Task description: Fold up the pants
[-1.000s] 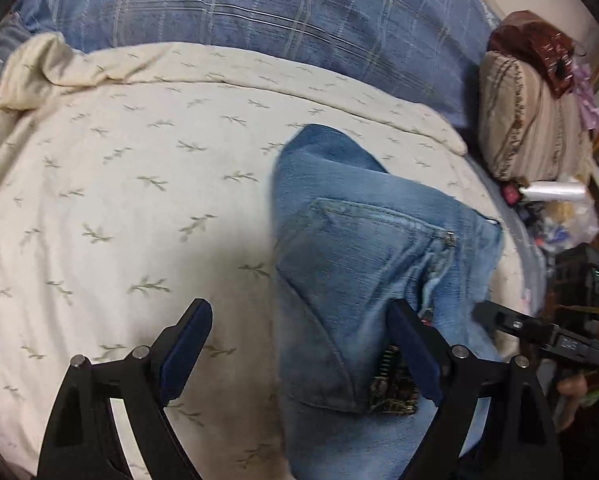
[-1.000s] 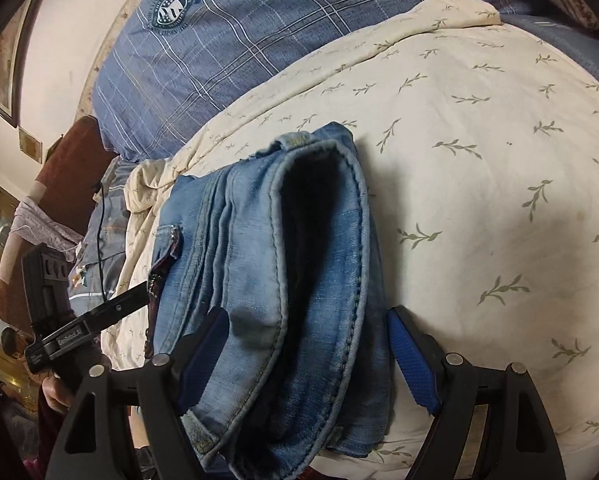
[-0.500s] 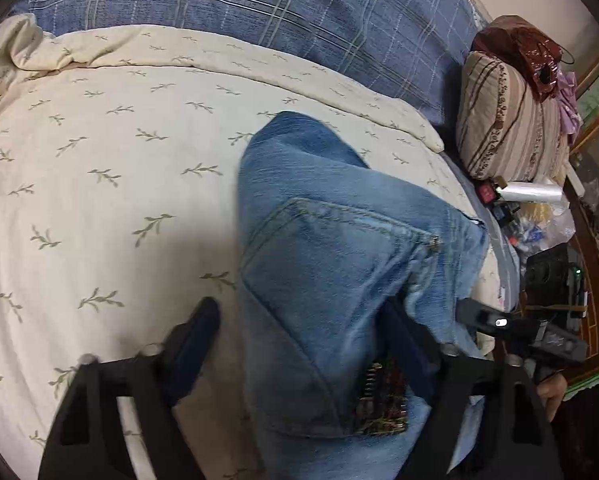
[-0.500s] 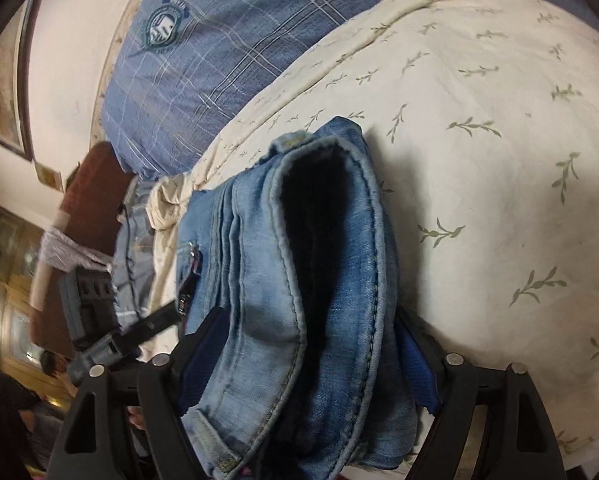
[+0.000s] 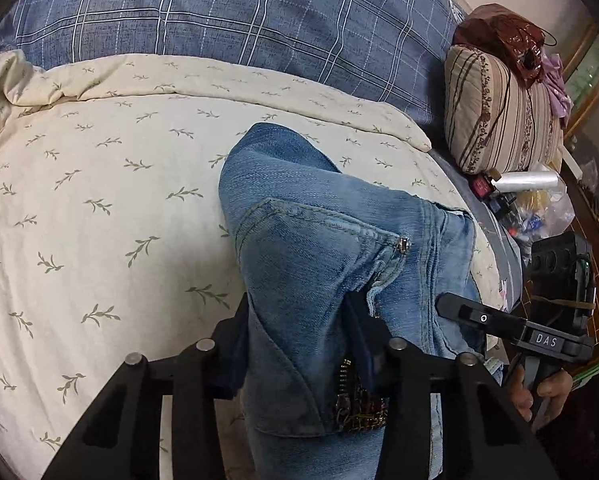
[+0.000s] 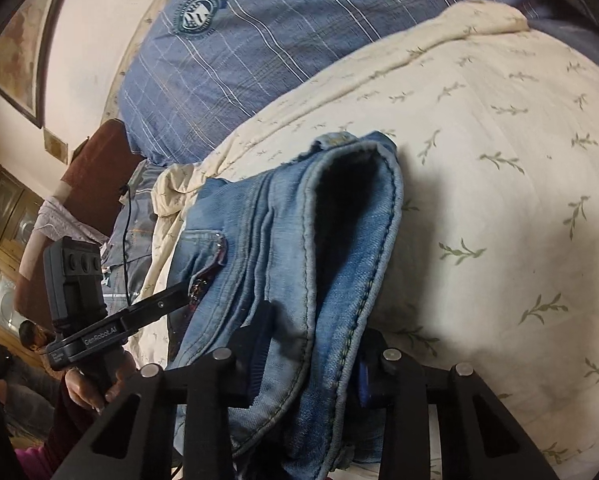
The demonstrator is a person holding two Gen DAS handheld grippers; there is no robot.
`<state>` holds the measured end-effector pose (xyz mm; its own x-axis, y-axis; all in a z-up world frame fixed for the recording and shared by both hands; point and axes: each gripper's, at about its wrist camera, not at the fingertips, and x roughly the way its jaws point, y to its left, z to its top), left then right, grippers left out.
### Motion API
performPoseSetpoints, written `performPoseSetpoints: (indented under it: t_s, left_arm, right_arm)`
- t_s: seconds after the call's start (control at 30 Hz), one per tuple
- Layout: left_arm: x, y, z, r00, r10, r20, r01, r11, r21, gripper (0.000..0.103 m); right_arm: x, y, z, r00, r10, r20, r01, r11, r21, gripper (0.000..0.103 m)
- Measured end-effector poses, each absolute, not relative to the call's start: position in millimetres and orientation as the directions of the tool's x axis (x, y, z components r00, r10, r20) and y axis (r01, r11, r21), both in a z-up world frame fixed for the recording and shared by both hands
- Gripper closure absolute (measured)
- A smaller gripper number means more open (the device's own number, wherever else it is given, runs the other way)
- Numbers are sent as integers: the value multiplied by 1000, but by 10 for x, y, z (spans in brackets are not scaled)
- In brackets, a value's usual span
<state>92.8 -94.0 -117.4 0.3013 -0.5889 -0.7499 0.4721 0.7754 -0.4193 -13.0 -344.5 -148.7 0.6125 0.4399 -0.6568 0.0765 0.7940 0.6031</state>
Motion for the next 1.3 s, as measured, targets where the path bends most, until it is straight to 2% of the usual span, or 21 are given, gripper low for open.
performPoseSetpoints:
  t_s: [0.17,0.37,0.43,0.47,0.57,0.63,0.67,0.77,0.87,1.3]
  left_arm:
    - [956,-936,-1203,288,-597,-749,469,769,-433,59]
    - [987,-934,-1276,284,-582,-762,443,785,-433,47]
    - [980,-961,-1264,290,-575,-765,442,790,-425,43]
    - [978,-972,-1261,293,-571,-767,442,792,-421,42]
    - [979,-971,-1270,294,-585,-756,438,785,-438,43]
    - [965,-968,-1265,302,-596,-744,447,778,-442,47]
    - [950,-971,-1259,309,-595,-742,455,777,-434,51]
    - [937,-941,-1241,320,-596,-736,461,777,-429,59]
    - [938,-896,-1233,319,-611,-725,450,770,-452,63]
    - [1045,-589,-669,445,-579,-683,438,806,-398,64]
  right_arm:
    - [-153,-3391,-1440,622,422,-660,58,815,576,66]
    - [-130,-3406,-1500,601,410,-686,88,819,567,66]
    - [-112,-3451,-1557,589,423,-689,118,798,591,57]
    - [-102,-3483,-1600,580,431,-691,142,782,607,42]
    - [-82,-3558,-1686,572,468,-674,175,733,658,39]
    - [-68,-3515,-1680,572,473,-670,153,741,654,38]
    - [-62,-3474,-1659,572,477,-667,133,749,649,41]
    - [-88,-3346,-1530,603,439,-666,61,807,587,59]
    - [-131,-3308,-1438,636,423,-645,34,820,572,65]
    - [100,-3125,-884,708,436,-556,-90,837,540,67]
